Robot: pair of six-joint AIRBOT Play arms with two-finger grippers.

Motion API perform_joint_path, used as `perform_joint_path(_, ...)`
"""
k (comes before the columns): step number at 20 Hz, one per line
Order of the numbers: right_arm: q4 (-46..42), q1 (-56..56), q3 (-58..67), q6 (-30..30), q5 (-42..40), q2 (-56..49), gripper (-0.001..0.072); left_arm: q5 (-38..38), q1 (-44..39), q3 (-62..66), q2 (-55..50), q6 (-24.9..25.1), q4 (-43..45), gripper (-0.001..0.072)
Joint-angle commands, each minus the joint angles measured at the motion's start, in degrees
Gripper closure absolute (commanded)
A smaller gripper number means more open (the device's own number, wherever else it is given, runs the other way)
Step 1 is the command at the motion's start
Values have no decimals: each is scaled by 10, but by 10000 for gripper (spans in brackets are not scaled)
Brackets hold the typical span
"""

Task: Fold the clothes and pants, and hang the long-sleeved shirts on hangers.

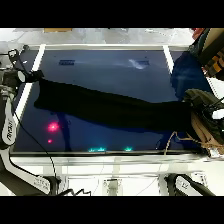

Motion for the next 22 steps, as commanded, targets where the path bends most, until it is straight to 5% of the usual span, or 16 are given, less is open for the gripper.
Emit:
perform_joint_path(1,26,19,0,-1,-73,-14,681,51,-12,4,-15,-2,1,696)
perform_joint_path(2,25,26,0,-1,-89,-14,583,53,-13,4,-17,-2,1,682)
perform_joint_path(3,23,33,0,-1,-109,-14,290,52,-13,4,-17,-2,1,644)
perform_joint_path(4,19,37,1,-1,-122,-14,64,49,-13,4,-14,-2,1,438)
perform_joint_path(5,15,37,3,-1,-124,-14,42,39,-13,4,-6,-2,1,135)
perform_joint_path(6,8,37,8,-1,-116,-14,42,31,-10,4,5,-2,1,49)
perform_joint_path(10,-26,36,41,-5,-38,-14,41,-128,17,4,59,-1,3,111)
perform_joint_path(15,-33,36,83,-123,72,-14,42,-355,85,-17,72,45,-20,125)
perform_joint_path(17,-33,36,89,-128,85,-14,42,-329,99,-70,84,45,-84,125)
perform_joint_path(22,-33,36,88,-128,85,-14,42,-125,100,-247,99,19,-302,118)
